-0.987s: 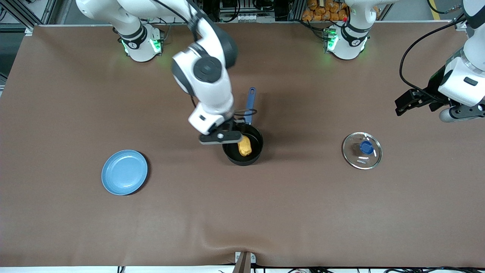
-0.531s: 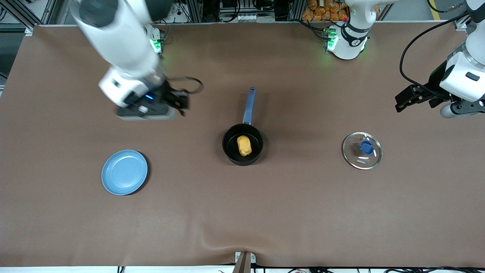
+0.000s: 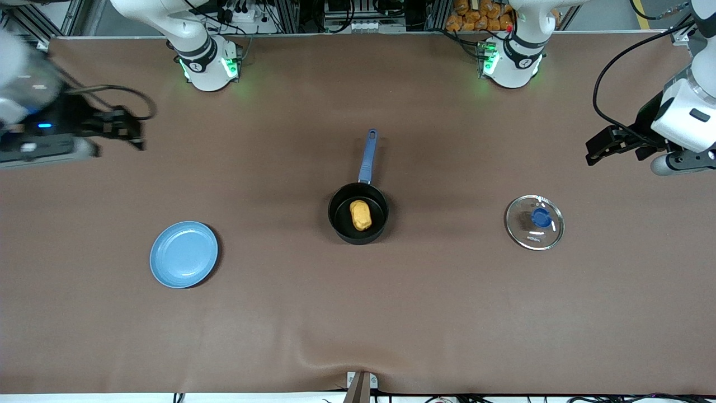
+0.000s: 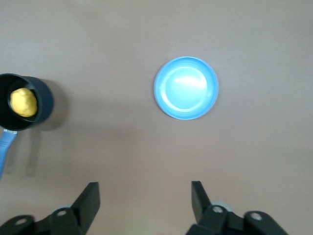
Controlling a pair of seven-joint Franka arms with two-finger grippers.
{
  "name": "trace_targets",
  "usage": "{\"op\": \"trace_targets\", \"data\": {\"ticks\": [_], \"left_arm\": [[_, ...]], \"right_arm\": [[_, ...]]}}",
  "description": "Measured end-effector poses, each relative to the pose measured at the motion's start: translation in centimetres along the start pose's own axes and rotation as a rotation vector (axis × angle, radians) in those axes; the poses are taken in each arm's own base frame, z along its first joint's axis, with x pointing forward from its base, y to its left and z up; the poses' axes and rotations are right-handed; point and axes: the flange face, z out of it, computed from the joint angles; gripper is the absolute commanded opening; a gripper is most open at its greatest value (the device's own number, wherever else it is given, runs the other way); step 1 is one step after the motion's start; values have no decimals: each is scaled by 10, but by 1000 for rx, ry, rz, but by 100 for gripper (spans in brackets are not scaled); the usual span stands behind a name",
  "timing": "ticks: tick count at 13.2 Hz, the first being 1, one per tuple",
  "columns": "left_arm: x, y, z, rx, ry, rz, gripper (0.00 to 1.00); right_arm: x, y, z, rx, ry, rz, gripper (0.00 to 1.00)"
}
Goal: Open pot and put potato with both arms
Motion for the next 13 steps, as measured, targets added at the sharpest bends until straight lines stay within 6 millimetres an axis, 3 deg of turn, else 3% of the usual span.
{"op": "trace_targets", "data": {"ticks": [5,7,9,13], "left_arm": [[2,-10,0,1,1,59,100],[1,-10,-2,1,3,68,100],[-2,-10,-6,3,9,73,100],[-12,-9,-10,11,11,74,100]], "right_arm": [[-21,127,-3,14,-10,10,100],[-31,162,-3,19,-8,38,100],[-34,169,-3,20,-8,46,100],[-32,161,-4,20,-4,32,100]]}}
